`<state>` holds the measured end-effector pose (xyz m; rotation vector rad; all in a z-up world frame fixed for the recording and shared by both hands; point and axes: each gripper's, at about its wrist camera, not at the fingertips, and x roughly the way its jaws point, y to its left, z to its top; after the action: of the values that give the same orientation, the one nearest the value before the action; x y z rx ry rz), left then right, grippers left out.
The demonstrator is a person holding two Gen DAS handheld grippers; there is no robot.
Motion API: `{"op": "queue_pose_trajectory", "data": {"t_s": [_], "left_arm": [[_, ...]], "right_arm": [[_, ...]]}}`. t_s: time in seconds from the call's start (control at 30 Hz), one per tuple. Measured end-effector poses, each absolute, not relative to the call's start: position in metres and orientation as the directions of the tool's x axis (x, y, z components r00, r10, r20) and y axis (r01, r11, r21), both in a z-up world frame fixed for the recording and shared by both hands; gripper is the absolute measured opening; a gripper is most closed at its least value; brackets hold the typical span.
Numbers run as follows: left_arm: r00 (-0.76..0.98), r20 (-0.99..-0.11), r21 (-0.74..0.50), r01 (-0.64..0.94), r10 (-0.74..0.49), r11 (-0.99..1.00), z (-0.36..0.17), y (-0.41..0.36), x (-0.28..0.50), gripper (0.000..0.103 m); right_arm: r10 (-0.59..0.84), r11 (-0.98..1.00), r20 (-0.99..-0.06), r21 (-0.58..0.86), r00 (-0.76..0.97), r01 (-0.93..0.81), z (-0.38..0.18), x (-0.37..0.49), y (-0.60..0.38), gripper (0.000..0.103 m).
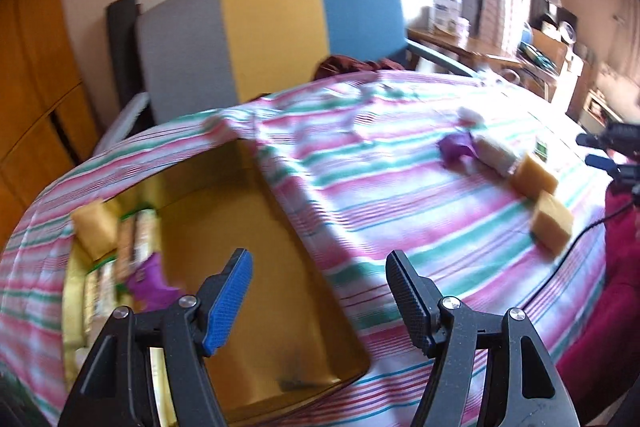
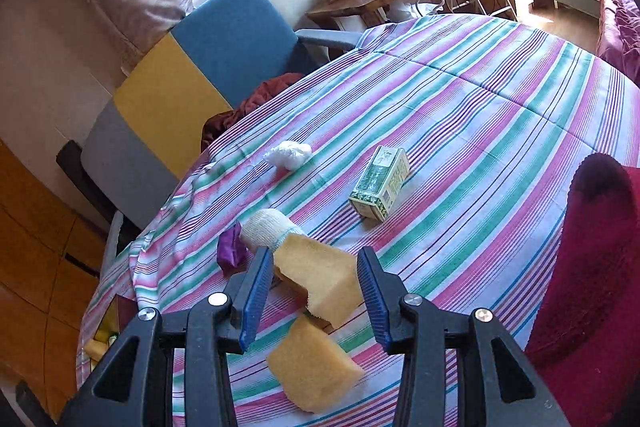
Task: Organize objects
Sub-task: 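Grasp a yellow sponge block on the table with the left tool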
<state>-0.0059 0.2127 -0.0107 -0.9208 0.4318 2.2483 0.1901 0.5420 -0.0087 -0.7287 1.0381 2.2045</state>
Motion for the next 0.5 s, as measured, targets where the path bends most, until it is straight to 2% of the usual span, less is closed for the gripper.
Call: {"op": "queue_pose_trajectory", "data": {"t_s": [0.2,0.5], "left_arm": [[-0.389,-0.765,-0.022,-0.781,0.514,-0.624,-0.028,0.274,0.005,0.070],[-0.255,-0.779,-0.048,-0.887,0.573,-0.459,-0.044,0.357,0.023,0.070]], "right_arm": [[0.231,-0.530,-0.682,0.510,-0.694,-0.678,-0.013,0.183,0.542,0.044],[0.211,-0.509,-0.655,0.560,-0.725,-0.654,-0.016,0.190,0.547,0.044]]}}
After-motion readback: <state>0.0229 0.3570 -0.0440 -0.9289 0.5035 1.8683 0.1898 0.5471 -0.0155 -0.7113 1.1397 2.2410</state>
